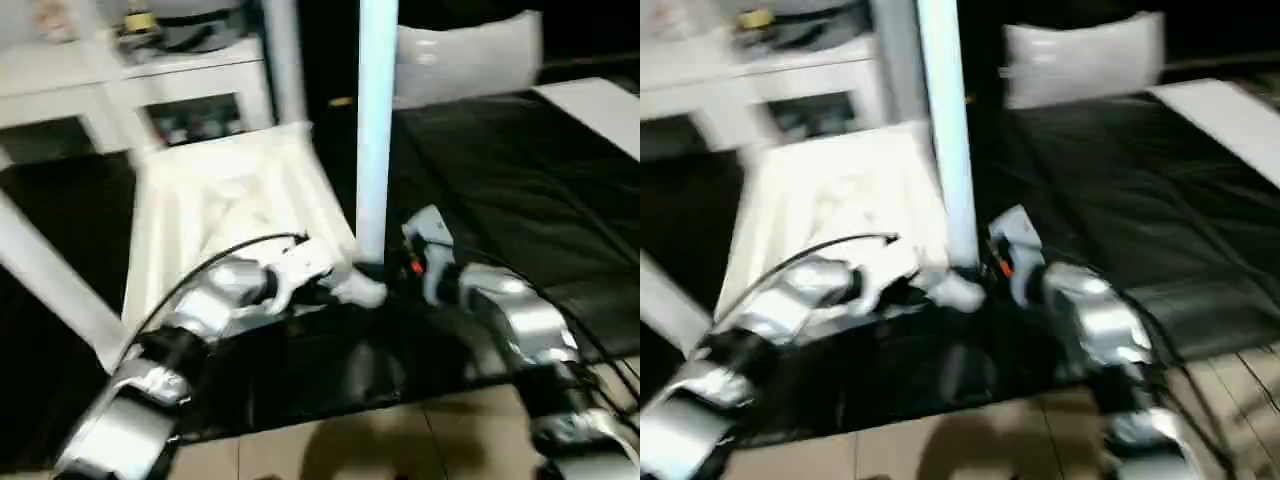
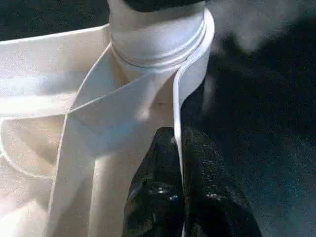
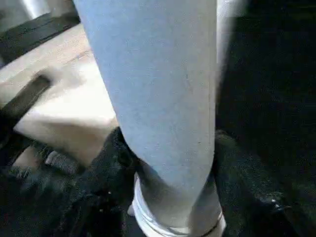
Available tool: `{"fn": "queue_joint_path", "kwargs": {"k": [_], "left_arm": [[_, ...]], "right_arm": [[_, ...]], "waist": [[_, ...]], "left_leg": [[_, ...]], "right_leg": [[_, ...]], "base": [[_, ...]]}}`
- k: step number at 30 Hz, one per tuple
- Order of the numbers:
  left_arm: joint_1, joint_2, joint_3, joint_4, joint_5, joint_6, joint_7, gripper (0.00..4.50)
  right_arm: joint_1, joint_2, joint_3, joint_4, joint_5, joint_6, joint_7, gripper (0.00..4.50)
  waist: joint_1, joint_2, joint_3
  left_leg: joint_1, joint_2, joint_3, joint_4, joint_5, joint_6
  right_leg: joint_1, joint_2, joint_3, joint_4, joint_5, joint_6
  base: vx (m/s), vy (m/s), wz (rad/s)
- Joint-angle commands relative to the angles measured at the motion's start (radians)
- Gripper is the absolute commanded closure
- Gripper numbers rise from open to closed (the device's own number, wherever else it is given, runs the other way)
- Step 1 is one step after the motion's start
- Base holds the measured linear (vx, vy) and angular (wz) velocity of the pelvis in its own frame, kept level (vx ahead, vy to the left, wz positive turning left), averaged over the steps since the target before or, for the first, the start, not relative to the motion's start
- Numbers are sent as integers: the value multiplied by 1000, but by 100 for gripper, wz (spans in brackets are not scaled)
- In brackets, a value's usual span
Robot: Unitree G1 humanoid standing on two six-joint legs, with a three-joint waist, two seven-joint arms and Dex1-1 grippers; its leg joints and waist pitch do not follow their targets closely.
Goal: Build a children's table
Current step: Rotate leg to tighten
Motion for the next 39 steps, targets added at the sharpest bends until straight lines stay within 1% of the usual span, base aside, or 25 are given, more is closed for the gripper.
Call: {"fn": "queue_joint_path", "kwargs": {"k": [1, 2, 3, 4, 5, 6, 7, 8, 9, 10, 11, 13, 14, 15, 19, 20, 21, 25, 28, 30, 32, 34, 35, 37, 39], "left_arm": [[-55, -59, 23, -27, -14, 2, 92, 450], [-59, -66, 24, -25, -12, 2, 96, 450], [-59, -70, 25, -28, -9, 4, 95, 450], [-59, -70, 25, -28, -9, 5, 95, 450], [-53, -63, 23, -34, -5, 3, 88, 450], [-52, -62, 23, -35, -4, 3, 87, 450], [-51, -56, 23, -30, -4, -3, 87, 450], [-51, -54, 21, -27, -4, -12, 83, 450], [-52, -52, 20, -25, -5, -19, 81, 450], [-47, -44, 16, -26, -3, -29, 69, 450], [-36, -26, 4, -33, 2, -50, 38, 450], [-18, 0, -16, -46, 12, -83, -6, 450], [-15, 6, -21, -48, 14, -93, -15, 450], [1, 27, -32, -63, 14, -117, -58, 450], [38, 84, -69, -101, 6, -179, -182, 450], [38, 84, -69, -101, 6, -179, -182, 450], [49, 107, -82, -108, 3, -218, -230, 450], [52, 140, -103, -104, 11, -259, -282, 450], [57, 178, -134, -109, 18, -306, -366, 450], [65, 201, -148, -128, 12, -332, -427, 450], [69, 216, -156, -137, 4, -352, -468, 450], [74, 232, -168, -146, -3, -381, -512, 450], [74, 232, -168, -146, -3, -381, -512, 450], [79, 243, -170, -157, -10, -387, -528, 450], [81, 246, -170, -161, -14, -386, -533, 450]], "right_arm": [[-15, 94, 50, 34, 36, 17, -40, 253], [-17, 105, 50, 40, 32, 4, -53, 253], [-13, 118, 44, 33, 30, -12, -62, 197], [-12, 118, 44, 33, 30, -13, -63, 197], [-7, 113, 45, 23, 21, -29, -55, 176], [-7, 112, 46, 22, 20, -30, -54, 176], [-6, 105, 43, 19, 16, -40, -49, 153], [-5, 102, 41, 19, 16, -49, -44, 153], [-4, 99, 39, 18, 16, -55, -41, 145], [2, 89, 37, 14, 20, -77, -22, 138], [18, 62, 42, -4, 27, -104, 29, 130], [41, 17, 55, -32, 38, -133, 101, 101], [45, 6, 58, -38, 40, -135, 115, 101], [62, -40, 75, -62, 47, -146, 195, 87], [100, -161, 100, -125, 73, -176, 390, 50], [100, -161, 100, -125, 73, -176, 390, 41], [109, -214, 99, -147, 95, -165, 471, 41], [106, -272, 98, -147, 109, -168, 556, 4], [93, -350, 131, -140, 99, -200, 670, 2], [78, -371, 139, -130, 107, -216, 715, 2], [68, -376, 139, -123, 127, -211, 756, 2], [59, -387, 151, -114, 135, -204, 804, 18], [59, -387, 151, -114, 135, -204, 804, 18], [55, -392, 170, -111, 148, -165, 844, 32], [54, -390, 176, -108, 149, -167, 846, 62]], "waist": [[27, -32, -63], [42, -39, -67], [48, -32, -63], [47, -21, -70], [39, -7, -82], [33, -1, -87], [27, 1, -93], [26, 3, -96], [28, -1, -93], [30, 0, -92], [33, -8, -89], [44, -7, -86], [46, -7, -86], [50, -4, -85], [66, -4, -83], [68, -4, -82], [77, -6, -83], [92, -10, -83], [109, -11, -87], [115, -14, -87], [118, -12, -86], [126, -16, -87], [129, -13, -87], [134, -16, -87], [143, -17, -88]], "left_leg": [[37, -3, -28, -12, -318, -21], [-36, 5, -44, -2, -87, 44], [-59, 12, -50, -31, -9, 70], [-57, 22, -55, -49, -6, 78], [-52, 47, -69, -62, -6, 97], [-51, 64, -78, -65, 4, 106], [-49, 83, -87, -66, 18, 134], [-51, 86, -87, -64, 29, 147], [-56, 78, -78, -62, 15, 170], [-56, 73, -73, -61, 4, 171], [-57, 67, -68, -61, -22, 166], [-55, 65, -64, -61, -40, 164], [-55, 71, -67, -64, -37, 165], [-50, 78, -68, -67, -52, 163], [-48, 82, -66, -67, -79, 160], [-48, 84, -66, -69, -83, 162], [-45, 83, -65, -69, -79, 160], [-44, 84, -62, -69, -73, 156], [-44, 87, -63, -67, -58, 159], [-45, 86, -62, -66, -55, 163], [-45, 88, -62, -66, -51, 163], [-44, 88, -60, -66, -51, 164], [-42, 92, -61, -67, -48, 165], [-40, 95, -61, -68, -48, 165], [-38, 96, -61, -68, -46, 156]], "right_leg": [[-3, -125, 80, -170, -699, 14], [55, -153, 95, -155, -754, 41], [52, -121, 75, -157, -689, 60], [50, -102, 68, -150, -607, 47], [48, -79, 58, -130, -424, -2], [48, -77, 57, -119, -329, -30], [48, -77, 56, -104, -185, -80], [51, -81, 57, -96, -125, -103], [51, -88, 59, -96, -74, -143], [53, -89, 58, -101, -89, -146], [55, -91, 56, -110, -144, -135], [55, -89, 57, -119, -214, -101], [56, -88, 57, -116, -216, -100], [50, -86, 57, -117, -230, -98], [50, -89, 62, -118, -246, -89], [49, -89, 63, -117, -249, -88], [47, -87, 61, -120, -258, -86], [43, -86, 62, -119, -275, -83], [42, -87, 63, -114, -254, -88], [42, -89, 63, -113, -252, -88], [40, -88, 63, -111, -251, -94], [38, -88, 62, -112, -257, -98], [37, -88, 63, -110, -253, -102], [35, -88, 65, -108, -249, -107], [34, -90, 67, -107, -245, -110]], "base": [[0, 0, 0], [62, -53, -9], [0, 0, 0], [59, -47, -12], [0, 0, 0], [0, 0, 0], [0, 0, 0], [0, 0, 0], [0, 0, 0], [0, 0, 0], [0, 0, 0], [0, 0, 0], [0, 0, 0], [0, 0, 0], [0, 0, 0], [0, 0, 0], [0, 0, 0], [0, 0, 0], [0, 0, 0], [0, 0, 0], [0, 0, 0], [0, 0, 0], [0, 0, 0], [0, 0, 0], [0, 0, 0]]}}
